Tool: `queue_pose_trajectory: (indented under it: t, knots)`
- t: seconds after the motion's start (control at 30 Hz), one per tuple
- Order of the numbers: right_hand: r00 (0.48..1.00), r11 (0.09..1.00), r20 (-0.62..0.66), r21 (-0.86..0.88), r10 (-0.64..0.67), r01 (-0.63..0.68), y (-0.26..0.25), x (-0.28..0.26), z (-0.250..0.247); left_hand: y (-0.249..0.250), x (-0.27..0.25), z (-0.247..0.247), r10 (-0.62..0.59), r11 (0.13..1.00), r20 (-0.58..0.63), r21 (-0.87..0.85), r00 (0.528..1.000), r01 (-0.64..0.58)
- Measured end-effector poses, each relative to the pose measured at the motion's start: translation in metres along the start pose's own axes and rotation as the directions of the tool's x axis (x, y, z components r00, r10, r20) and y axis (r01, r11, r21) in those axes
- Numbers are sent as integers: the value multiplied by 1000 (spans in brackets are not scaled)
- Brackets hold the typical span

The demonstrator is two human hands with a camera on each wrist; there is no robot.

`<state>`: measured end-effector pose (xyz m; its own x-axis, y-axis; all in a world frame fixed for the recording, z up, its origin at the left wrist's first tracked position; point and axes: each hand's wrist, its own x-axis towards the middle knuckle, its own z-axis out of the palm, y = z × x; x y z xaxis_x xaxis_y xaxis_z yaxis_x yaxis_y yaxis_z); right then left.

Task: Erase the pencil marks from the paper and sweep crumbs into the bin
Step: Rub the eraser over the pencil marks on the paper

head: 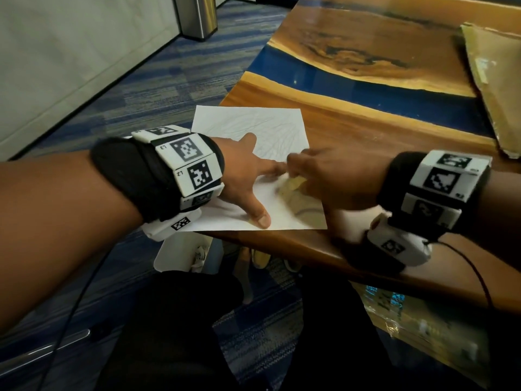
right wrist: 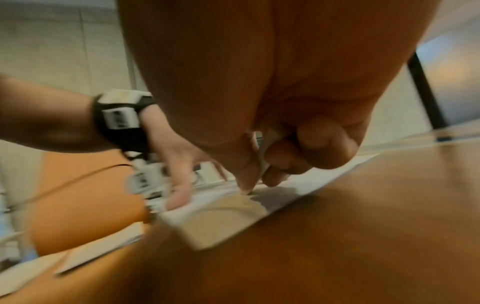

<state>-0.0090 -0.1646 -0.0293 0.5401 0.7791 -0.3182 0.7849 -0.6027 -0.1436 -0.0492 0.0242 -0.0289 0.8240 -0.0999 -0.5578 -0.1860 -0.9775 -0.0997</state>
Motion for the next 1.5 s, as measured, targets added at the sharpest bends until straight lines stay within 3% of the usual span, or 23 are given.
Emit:
queue_pose_trajectory:
  t: [0.1, 0.23, 0.27, 0.33, 0.4, 0.43, 0.53, 0.57, 0.7, 0.73, 0.83, 0.87, 1.0, 1.03, 1.13, 1.17, 1.3, 1.43, 1.5]
  knots:
    - [978, 978, 47, 53, -203, 200, -16, -8, 14, -1, 1, 0, 5, 1000, 2, 6, 1000, -5]
    - [997, 996, -18, -42, 72, -73, 16, 7, -6, -1, 1, 0, 4, 1000, -6, 26, 1000, -4]
    - [998, 996, -25, -60, 63, -65, 15, 6, -4, 0, 1, 0, 4, 1000, -9, 28, 1000, -4]
    - [994, 993, -10, -60, -107, 106, -6, 0, 7, -1, 1, 0, 6, 1000, -17, 24, 1000, -6]
    - [958, 957, 30, -39, -285, 287, -21, -8, 18, -2, 2, 0, 6, 1000, -16, 21, 1000, -6]
    - [963, 963, 22, -34, -268, 269, -18, -4, 15, -2, 1, 0, 8, 1000, -16, 20, 1000, -8]
    - [998, 998, -65, -68, 7, -12, 10, 13, -1, -2, 2, 0, 11, 999, -24, 33, 1000, -10]
    - [996, 997, -81, -73, 23, -29, 11, 13, 0, -2, 2, 0, 11, 999, -25, 39, 1000, -10]
    - [970, 968, 17, -56, -244, 244, -22, -4, 20, -2, 1, 0, 6, 1000, -15, 25, 1000, -6]
    - [970, 968, 22, -74, -241, 242, -17, -4, 18, -1, 1, 0, 6, 1000, -14, 26, 1000, -5]
    - [998, 994, -49, -107, -25, 20, 15, 3, 3, 1, 0, -2, 4, 999, 2, 43, 1000, -4]
    - [998, 994, -59, -108, -14, 8, 17, 0, 4, 2, 0, -3, 6, 999, 12, 47, 1000, -6]
    - [960, 955, 12, -97, -281, 281, -14, -15, 23, 8, 2, -9, 13, 997, 32, 74, 999, -16]
    - [968, 963, 3, -96, -253, 252, -10, -13, 20, 9, 3, -10, 12, 996, 35, 83, 999, -15]
    - [998, 995, -57, -96, -10, 4, 15, -5, 8, 10, 3, -10, 12, 995, 36, 97, 999, -16]
    - [999, 994, -54, -109, -10, 4, 13, -6, 9, 10, 3, -10, 10, 995, 38, 102, 999, -14]
    - [964, 960, 1, -94, -265, 264, -14, -17, 23, 10, 2, -11, 1, 995, 40, 100, 999, -5]
    - [999, 985, -42, -174, -26, 18, 16, -6, 7, 10, 2, -11, 8, 995, 33, 103, 999, -12]
    - [996, 979, -23, -187, -82, 77, 5, -11, 10, 10, 2, -11, 7, 994, 32, 109, 999, -10]
